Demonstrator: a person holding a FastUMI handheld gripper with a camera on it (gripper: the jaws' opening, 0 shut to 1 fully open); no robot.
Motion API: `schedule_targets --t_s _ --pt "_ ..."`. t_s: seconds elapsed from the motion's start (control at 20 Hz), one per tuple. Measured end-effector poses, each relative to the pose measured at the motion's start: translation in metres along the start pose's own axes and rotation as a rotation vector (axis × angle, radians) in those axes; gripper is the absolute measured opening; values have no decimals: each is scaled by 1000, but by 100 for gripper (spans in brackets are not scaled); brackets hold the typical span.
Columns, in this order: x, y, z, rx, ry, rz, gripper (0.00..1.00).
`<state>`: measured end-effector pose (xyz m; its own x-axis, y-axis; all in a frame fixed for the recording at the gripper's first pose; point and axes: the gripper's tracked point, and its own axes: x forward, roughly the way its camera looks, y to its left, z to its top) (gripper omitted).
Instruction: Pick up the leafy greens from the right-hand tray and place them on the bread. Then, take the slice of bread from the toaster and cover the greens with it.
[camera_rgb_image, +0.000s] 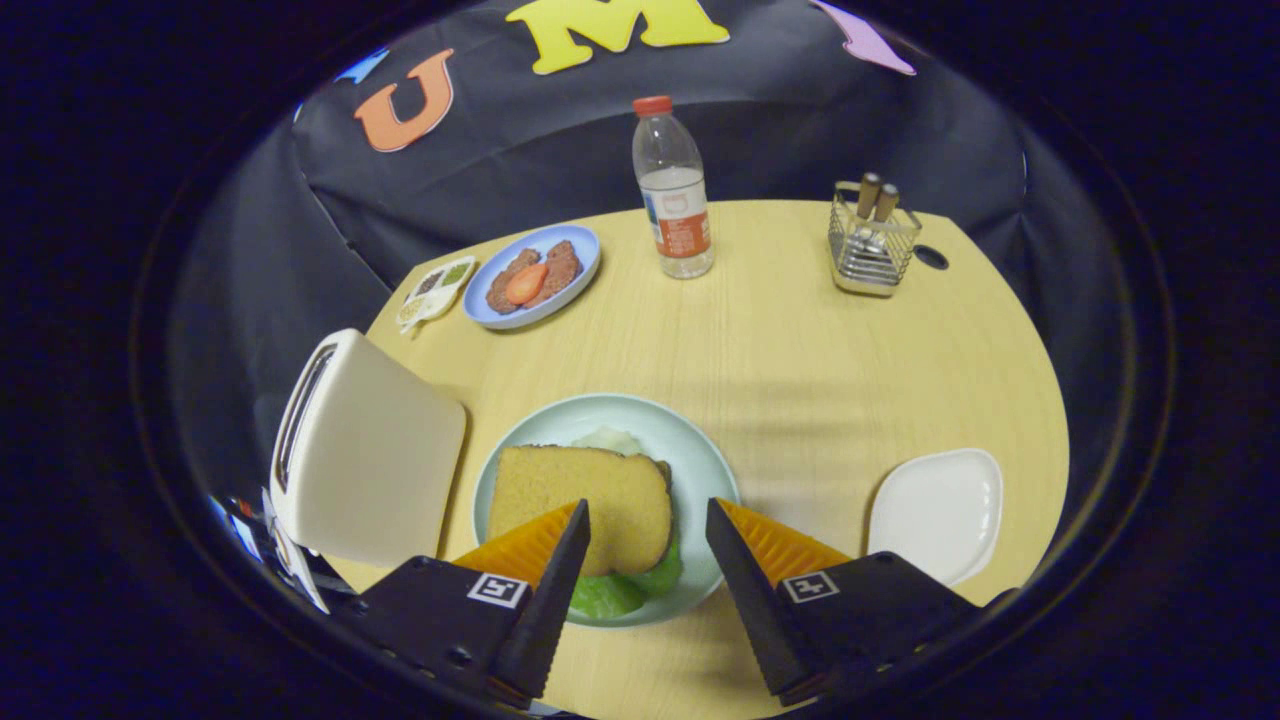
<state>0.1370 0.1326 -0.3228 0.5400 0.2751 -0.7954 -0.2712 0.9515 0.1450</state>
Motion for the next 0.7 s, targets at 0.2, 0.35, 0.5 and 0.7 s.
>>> schedule_targets --t_s 0.2,0.35,0.5,0.7 --pt "-65 8 17 7 -151 -29 84" --pt "-122 19 32 -1 -287 -56 84" --pt "-178 32 42 -22 -420 -97 89" --pt "-270 51 52 -42 -586 -131 97"
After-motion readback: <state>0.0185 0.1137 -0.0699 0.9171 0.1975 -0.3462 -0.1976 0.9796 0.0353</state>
